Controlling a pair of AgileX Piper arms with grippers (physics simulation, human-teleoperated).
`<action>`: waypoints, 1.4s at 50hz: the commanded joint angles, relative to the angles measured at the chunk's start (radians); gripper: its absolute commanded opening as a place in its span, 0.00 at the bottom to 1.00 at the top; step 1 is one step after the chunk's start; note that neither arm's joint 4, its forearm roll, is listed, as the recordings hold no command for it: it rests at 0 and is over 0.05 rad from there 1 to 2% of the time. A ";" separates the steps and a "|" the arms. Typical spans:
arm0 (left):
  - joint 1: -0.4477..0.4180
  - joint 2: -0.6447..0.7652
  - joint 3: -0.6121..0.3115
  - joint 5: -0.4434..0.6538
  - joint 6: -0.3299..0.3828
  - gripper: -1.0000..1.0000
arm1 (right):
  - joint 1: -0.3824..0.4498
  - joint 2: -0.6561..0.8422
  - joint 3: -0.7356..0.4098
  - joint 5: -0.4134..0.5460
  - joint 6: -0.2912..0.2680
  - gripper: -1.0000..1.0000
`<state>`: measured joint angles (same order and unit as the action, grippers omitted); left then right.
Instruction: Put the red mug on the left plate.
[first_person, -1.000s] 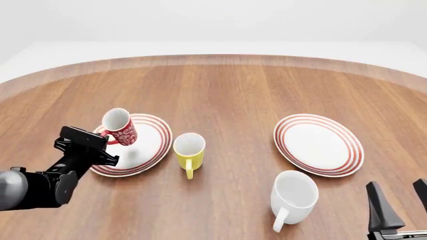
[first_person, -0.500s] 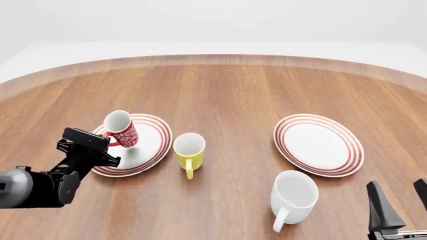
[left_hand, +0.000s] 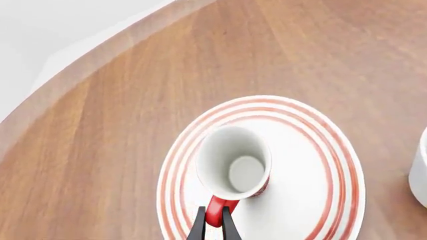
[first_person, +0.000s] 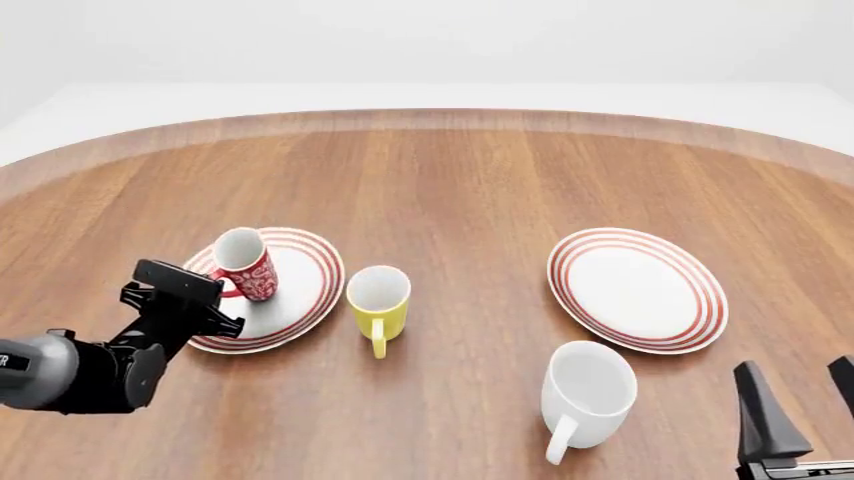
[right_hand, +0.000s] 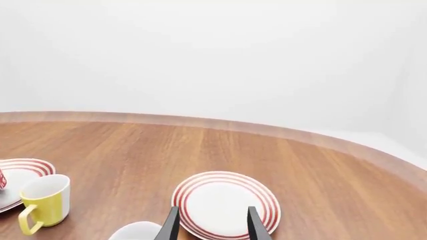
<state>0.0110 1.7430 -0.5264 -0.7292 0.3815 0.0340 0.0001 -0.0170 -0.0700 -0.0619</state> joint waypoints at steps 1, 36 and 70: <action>0.006 0.016 -0.011 -0.002 0.004 0.00 | 0.001 0.000 0.001 -0.004 0.000 1.00; -0.011 -0.045 0.038 0.006 -0.027 1.00 | -0.001 0.000 -0.009 0.005 -0.004 1.00; -0.110 -0.176 0.145 -0.005 -0.101 1.00 | -0.003 0.000 0.010 0.001 -0.004 1.00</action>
<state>-0.0747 1.5929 -0.4039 -0.7302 0.2997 0.0313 0.0001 -0.0122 -0.0677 -0.0650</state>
